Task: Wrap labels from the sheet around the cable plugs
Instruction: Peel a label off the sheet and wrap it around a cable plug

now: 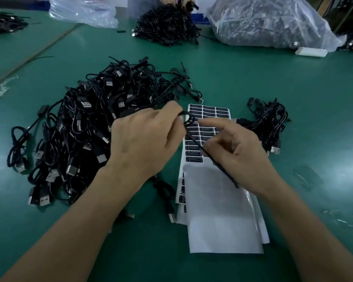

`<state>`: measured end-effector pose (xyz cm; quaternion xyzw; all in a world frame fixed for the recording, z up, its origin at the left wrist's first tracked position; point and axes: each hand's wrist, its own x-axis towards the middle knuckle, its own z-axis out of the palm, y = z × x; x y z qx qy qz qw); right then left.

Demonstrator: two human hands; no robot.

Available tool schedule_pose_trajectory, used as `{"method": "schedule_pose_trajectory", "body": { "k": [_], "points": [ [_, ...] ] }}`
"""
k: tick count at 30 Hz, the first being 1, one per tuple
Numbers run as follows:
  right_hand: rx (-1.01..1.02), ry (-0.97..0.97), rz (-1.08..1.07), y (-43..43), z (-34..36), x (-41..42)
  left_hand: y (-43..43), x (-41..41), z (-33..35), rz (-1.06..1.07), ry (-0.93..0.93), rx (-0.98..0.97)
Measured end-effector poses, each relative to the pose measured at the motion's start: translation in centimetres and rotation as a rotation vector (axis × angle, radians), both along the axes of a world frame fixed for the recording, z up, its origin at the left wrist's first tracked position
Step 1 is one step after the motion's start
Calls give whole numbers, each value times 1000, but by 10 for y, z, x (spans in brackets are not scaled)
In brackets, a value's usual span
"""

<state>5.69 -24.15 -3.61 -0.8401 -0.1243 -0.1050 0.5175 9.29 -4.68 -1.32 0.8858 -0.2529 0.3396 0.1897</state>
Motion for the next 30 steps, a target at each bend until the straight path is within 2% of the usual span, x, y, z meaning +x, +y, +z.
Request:
{"method": "schedule_pose_trajectory", "body": {
  "k": [5,9,12,16,18,22,26,30],
  "points": [
    [97,175,109,-4,0,-1,7,3,-9,228,192,31],
    [2,181,48,-6,-1,0,13,5,-11,344,228,21],
    [28,207,-15,-9,-3,2,15,7,-16,409,248,58],
    [3,180,-14,-8,-4,3,17,5,-15,404,278,172],
    [-33,153,0,-7,-5,4,14,2,-12,347,284,190],
    [-43,83,39,-6,-2,4,0,-2,-3,11,290,112],
    [111,30,101,-5,-2,4,-9,0,-10,-272,479,168],
    [167,21,72,-5,-1,2,-6,6,-23,-382,591,24]
  ]
}}
